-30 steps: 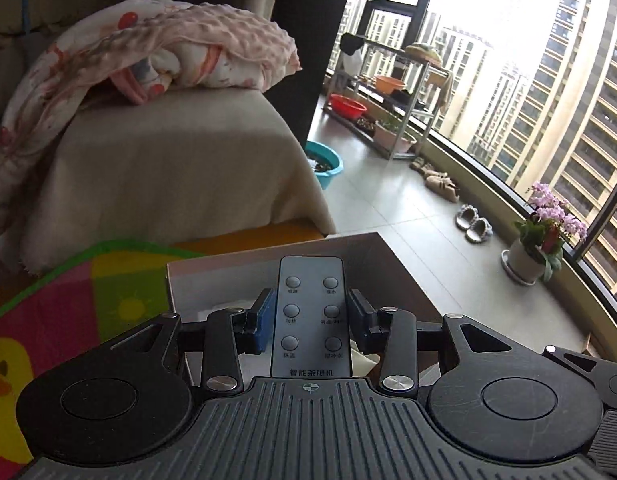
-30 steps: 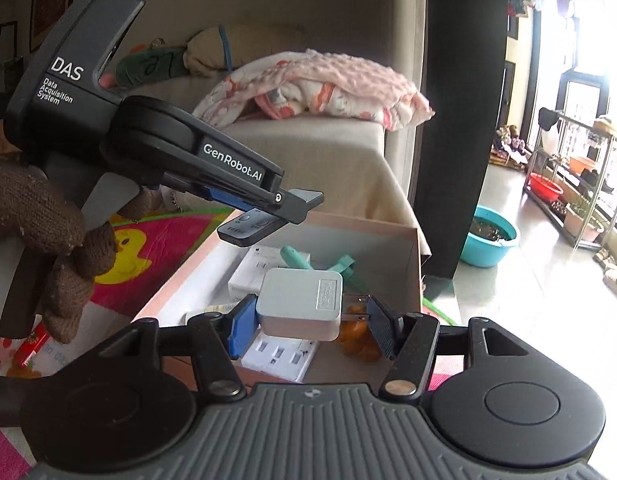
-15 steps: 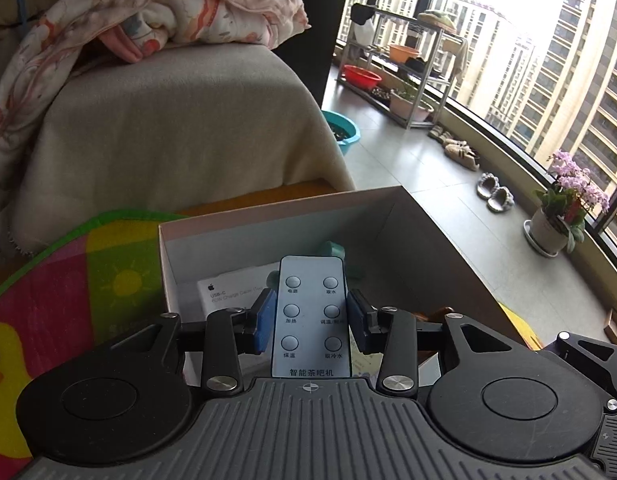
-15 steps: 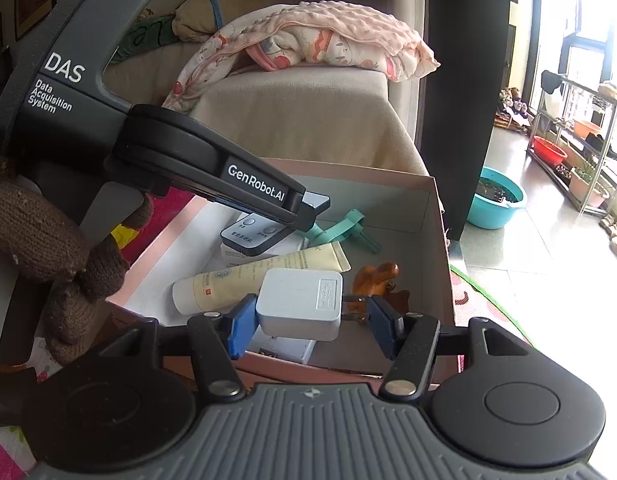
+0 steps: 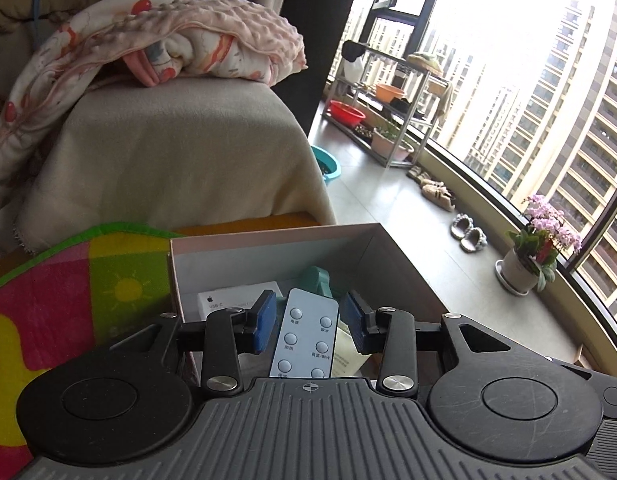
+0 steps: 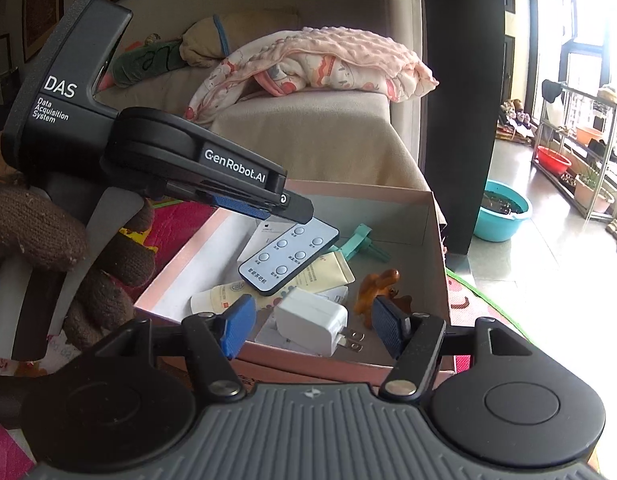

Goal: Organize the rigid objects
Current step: 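Open both tools to drop the remote and adapter into the pink box, then move the left tool over the red lighter while the right tool approaches the black nozzle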

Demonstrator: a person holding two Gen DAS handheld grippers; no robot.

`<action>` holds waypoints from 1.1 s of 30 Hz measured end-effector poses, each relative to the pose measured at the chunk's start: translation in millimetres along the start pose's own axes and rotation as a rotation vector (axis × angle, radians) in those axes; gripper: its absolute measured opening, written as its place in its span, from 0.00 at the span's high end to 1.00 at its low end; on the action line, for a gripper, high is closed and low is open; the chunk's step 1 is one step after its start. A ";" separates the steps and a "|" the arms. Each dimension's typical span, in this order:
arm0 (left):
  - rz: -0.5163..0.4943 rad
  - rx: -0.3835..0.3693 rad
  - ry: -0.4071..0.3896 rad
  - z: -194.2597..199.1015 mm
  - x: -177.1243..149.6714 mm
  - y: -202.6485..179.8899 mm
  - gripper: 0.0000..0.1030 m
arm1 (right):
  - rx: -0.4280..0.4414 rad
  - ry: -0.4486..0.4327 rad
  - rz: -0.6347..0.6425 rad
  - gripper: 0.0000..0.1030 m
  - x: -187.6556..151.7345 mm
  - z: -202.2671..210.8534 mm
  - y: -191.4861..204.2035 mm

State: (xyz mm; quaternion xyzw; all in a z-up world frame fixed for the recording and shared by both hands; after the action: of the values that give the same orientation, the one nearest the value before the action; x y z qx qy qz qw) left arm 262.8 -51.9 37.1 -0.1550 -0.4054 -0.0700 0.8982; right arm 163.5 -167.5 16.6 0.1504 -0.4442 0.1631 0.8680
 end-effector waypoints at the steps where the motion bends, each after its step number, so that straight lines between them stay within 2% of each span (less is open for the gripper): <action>1: 0.004 -0.007 -0.020 9.8 -1.2 1.6 0.59 | 0.000 -0.015 0.012 0.37 -1.5 5.6 3.2; 5: -0.005 -0.012 -0.082 51.7 -16.9 11.3 0.59 | 0.032 -0.052 0.072 0.36 -18.1 29.6 20.3; 10: -0.003 0.017 -0.105 111.1 -56.7 40.3 0.59 | 0.054 -0.028 0.149 0.35 -48.9 43.6 37.0; 13: 0.006 0.116 -0.148 146.0 -72.7 69.2 0.59 | 0.058 0.006 0.189 0.35 -69.3 44.4 46.8; 16: 0.095 0.253 -0.173 182.1 -87.5 114.3 0.60 | 0.073 0.031 0.201 0.35 -87.1 44.2 54.6; 18: 0.154 0.269 -0.140 192.9 -100.9 133.3 0.60 | 0.086 0.046 0.191 0.35 -95.0 41.7 57.8; 22: 0.188 0.187 -0.069 196.9 -129.2 136.0 0.60 | 0.075 0.057 0.167 0.34 -98.0 39.7 55.5; 24: 0.201 0.159 -0.063 195.7 -137.3 132.4 0.59 | 0.078 0.080 0.127 0.34 -99.3 36.9 49.4; 26: 0.216 0.194 -0.060 192.2 -138.5 136.1 0.59 | 0.075 0.104 0.070 0.33 -100.3 32.9 40.8; 29: 0.194 0.289 -0.034 183.9 -141.5 142.5 0.60 | 0.061 0.101 0.034 0.33 -100.8 33.3 34.9; 33: 0.162 0.330 0.000 173.1 -150.8 143.1 0.59 | 0.046 0.096 0.033 0.33 -101.1 34.1 34.9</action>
State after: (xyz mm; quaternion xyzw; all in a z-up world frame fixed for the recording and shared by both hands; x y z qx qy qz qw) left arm 76.7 140.9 0.1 -0.0375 -0.3976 0.0699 0.9141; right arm 68.5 -165.0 -43.2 0.1550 -0.4006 0.1944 0.8819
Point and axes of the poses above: each gripper's, at about its wrist camera, not at the fingertips, and z roughly against the way its jaws point, y to its left, x to its top, the point moved 7 cm from there along -z, roughly the way its jaws point, and after that the axes turned 6 degrees about x, right-handed, at the moved point
